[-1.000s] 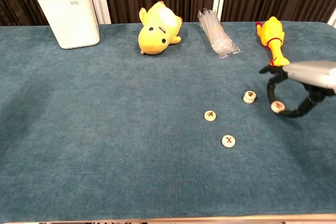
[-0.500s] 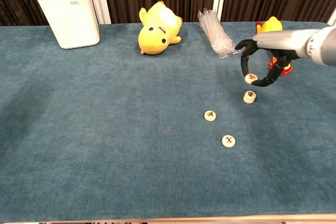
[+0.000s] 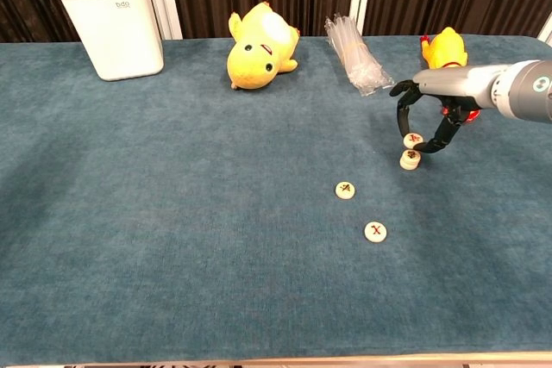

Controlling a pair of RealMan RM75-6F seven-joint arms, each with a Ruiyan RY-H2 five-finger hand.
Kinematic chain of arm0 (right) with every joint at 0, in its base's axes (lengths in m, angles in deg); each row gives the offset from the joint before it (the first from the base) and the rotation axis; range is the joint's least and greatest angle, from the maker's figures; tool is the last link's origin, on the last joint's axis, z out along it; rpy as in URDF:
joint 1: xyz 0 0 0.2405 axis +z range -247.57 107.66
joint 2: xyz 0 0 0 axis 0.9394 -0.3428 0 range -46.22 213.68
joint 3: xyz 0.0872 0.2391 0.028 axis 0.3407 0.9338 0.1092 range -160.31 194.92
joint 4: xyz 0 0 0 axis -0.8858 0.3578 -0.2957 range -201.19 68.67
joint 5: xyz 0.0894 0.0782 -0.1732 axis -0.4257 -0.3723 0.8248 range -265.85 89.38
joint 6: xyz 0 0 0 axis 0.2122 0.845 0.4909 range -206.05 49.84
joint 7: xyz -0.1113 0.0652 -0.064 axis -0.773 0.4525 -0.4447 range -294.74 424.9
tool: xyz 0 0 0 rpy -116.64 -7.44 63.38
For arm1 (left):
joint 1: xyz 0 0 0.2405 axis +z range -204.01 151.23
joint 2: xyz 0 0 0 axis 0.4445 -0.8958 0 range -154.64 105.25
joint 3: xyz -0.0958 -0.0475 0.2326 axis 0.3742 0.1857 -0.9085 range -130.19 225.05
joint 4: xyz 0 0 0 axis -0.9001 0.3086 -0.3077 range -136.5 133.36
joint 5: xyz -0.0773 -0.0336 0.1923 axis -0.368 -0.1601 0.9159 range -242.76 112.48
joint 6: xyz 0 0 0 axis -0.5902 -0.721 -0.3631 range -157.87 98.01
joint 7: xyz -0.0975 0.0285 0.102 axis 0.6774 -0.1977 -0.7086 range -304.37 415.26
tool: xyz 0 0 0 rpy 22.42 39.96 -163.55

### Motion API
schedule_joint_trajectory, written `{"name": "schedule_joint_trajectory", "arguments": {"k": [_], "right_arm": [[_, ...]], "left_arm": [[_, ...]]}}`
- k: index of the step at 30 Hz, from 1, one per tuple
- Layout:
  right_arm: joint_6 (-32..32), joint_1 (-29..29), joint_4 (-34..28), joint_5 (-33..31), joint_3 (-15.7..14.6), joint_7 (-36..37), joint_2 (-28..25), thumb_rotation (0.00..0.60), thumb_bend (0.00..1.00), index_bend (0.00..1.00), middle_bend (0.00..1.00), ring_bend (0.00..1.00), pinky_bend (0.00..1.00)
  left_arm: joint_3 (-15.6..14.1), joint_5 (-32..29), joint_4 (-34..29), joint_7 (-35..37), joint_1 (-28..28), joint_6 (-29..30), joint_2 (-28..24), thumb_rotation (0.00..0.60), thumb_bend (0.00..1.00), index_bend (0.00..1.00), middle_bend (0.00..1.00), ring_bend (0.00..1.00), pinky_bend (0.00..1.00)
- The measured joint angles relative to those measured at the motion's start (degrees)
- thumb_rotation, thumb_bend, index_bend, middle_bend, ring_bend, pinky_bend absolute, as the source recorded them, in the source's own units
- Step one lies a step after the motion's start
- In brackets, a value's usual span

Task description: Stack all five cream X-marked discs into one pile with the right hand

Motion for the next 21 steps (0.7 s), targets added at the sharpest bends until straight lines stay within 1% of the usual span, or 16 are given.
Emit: {"name": "schedule_joint_trajectory", "arguments": {"k": [21], "right_arm": [[0.0, 0.1, 2.2, 1.3, -1.3, 2.5, 1.3, 0.6, 0.41, 0.52, 0.01, 0.03, 0.04]], "left_arm": [[0.1, -0.3, 0.0, -0.8, -0.1, -0.1, 0.4, 0.6, 0.17, 0.05, 0.0, 0.0, 0.06]]}}
